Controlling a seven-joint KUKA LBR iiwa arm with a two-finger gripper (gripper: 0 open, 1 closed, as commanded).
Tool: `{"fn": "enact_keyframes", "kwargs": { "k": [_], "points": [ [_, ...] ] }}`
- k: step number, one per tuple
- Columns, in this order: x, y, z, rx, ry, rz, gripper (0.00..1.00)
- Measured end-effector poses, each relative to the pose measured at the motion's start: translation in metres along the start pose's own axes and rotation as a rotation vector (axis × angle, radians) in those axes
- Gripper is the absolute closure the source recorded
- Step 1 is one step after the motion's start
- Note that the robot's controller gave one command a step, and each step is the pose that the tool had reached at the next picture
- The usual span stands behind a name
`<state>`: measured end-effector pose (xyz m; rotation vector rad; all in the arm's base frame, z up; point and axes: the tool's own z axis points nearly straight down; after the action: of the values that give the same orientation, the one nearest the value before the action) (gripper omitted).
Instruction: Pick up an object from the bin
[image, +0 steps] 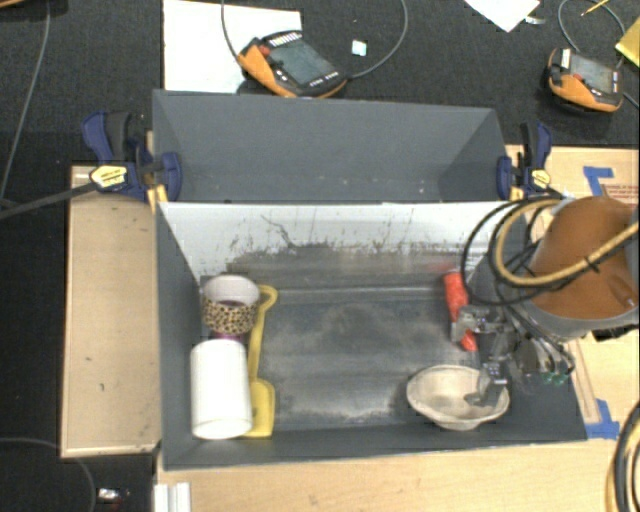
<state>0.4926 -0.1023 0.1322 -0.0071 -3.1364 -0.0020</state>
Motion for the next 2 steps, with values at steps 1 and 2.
{"fn": "enact_keyframes", "kwargs": {
  "k": [1,2],
  "points": [
    [-0.002,0.0,-0.004,0.002,-0.007,-0.008,0.0],
    [0.011,-0.012,0.06,0.004,-0.024,0.015,0.0]
  ]
}}
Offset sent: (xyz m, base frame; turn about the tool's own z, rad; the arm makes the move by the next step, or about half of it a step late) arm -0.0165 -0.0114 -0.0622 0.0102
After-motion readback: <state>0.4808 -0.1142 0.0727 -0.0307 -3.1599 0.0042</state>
